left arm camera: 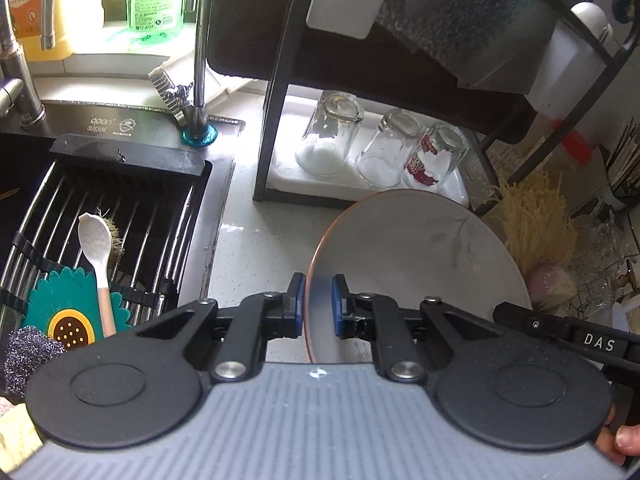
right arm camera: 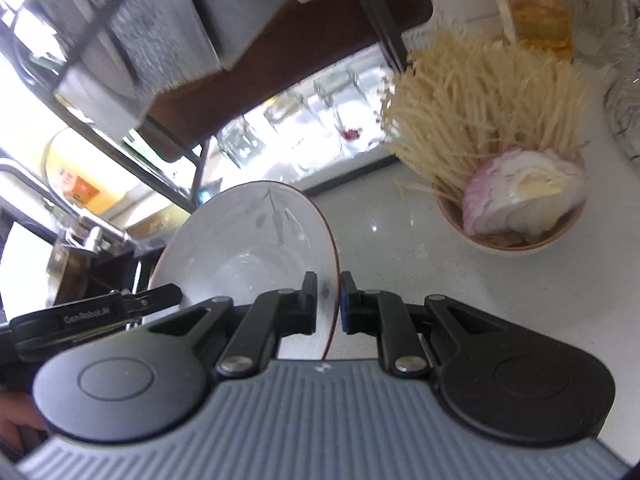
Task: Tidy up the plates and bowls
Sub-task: 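Lift the white plate with both grippers and lower it onto the floral plate stack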
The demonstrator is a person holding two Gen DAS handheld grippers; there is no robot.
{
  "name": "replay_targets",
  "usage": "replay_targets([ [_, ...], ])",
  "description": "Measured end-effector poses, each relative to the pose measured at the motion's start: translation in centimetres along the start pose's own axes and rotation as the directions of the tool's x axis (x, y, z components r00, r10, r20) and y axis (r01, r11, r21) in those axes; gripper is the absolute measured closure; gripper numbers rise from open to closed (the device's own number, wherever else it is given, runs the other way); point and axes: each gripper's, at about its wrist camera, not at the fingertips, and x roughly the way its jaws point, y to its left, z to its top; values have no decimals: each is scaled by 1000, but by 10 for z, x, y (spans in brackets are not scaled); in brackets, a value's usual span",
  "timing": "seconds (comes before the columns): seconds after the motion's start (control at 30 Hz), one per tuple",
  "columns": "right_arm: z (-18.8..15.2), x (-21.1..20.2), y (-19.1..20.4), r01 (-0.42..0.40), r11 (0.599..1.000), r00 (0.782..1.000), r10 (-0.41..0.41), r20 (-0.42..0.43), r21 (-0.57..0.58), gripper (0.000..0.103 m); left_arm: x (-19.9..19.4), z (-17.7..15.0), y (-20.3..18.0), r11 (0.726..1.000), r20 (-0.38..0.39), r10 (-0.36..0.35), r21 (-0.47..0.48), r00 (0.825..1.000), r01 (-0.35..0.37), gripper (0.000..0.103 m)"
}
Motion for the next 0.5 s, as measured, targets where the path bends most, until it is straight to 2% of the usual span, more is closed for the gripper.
replay_targets([
  [0.33,-11,-58,-4,-32,999,994,34,106,-20,89,-53,-22,-28,999,73,-41,15,996,40,88],
  [0.5,-24,-80,-6,-31,999,989,34,141,-22,89,-71,-36,-39,998,85,-56,29,995,53,88],
])
